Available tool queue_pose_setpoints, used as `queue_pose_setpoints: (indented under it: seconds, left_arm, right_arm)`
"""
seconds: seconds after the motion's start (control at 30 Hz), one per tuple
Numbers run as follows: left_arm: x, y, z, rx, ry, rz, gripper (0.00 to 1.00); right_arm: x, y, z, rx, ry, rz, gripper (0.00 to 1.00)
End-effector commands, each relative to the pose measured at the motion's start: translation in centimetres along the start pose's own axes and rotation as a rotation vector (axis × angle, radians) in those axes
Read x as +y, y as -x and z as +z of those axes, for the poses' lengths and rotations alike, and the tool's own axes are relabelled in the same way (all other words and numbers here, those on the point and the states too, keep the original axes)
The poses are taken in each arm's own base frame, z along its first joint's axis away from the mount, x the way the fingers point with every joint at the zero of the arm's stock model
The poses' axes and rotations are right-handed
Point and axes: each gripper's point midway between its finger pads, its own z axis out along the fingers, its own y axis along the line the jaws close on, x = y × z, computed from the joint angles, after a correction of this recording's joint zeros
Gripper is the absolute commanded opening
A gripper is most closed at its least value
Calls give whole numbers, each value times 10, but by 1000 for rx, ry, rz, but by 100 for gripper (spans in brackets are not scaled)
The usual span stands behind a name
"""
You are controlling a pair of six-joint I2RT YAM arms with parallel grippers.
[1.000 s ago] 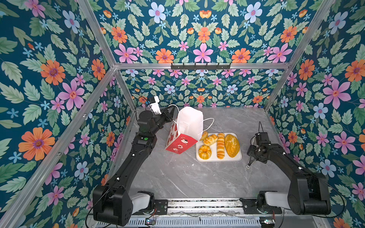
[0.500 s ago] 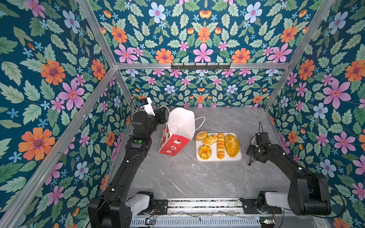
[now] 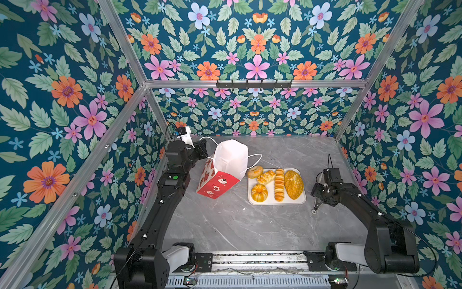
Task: Take the fake bread out of the paper bag
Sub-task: 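Set the paper bag upright on the table with the left gripper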
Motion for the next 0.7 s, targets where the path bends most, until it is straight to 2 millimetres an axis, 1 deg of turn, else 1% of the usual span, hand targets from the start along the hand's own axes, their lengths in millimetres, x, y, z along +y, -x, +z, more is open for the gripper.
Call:
queue_pose_setpoints:
  seconds: [0.0,0.17,0.27,0.47,0.67]
  left_arm:
    - [11,-1,-4,7,62,46,0]
    - [31,-3,-9,23,126,54,0]
    - [46,-4,-12,31,174,60,0]
    - [87,-16,-14,64,290,58,0]
    - [119,-29,-16,96,412,84,0]
  right_arm:
    - [3,3,-1,-15,16,-4,75]
    - [5,2,0,-10,29,-7,75]
    - [7,2,1,-7,40,-8,75]
    - [9,2,-3,-16,51,-10,75]
    - [11,3,-3,-16,63,-14,75]
